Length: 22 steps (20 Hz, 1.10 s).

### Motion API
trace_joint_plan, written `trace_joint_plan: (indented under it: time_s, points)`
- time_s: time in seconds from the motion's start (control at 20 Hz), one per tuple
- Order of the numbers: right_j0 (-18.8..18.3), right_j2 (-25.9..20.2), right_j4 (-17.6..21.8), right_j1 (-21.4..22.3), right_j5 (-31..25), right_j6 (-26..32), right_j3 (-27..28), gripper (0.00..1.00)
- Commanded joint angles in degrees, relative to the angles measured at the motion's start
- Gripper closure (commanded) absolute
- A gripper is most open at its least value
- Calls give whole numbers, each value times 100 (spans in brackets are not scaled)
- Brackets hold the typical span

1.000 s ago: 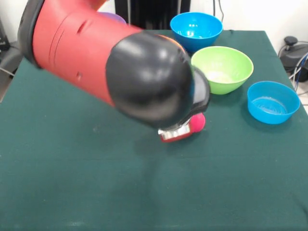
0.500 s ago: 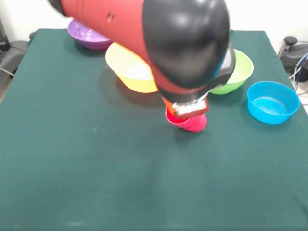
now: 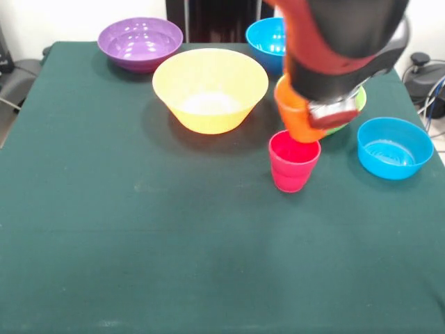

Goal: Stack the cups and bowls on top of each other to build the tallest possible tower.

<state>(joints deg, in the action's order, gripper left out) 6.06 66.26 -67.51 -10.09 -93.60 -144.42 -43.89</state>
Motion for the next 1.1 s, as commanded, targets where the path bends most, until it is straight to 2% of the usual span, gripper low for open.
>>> trace_joint_plan:
  time_s: [0.05, 0.2, 0.65, 0.9, 1.1]
  points:
    - [282, -1129, 465, 433, 499, -91, -1020, 100]
    - [362, -1218, 529, 543, 515, -181, -1139, 100]
    - [125, -1215, 810, 526, 481, -464, -736, 100]
    - [-13, -1135, 981, 419, 723, -439, -484, 100]
    - [-35, -1173, 1059, 408, 891, -442, -536, 100]
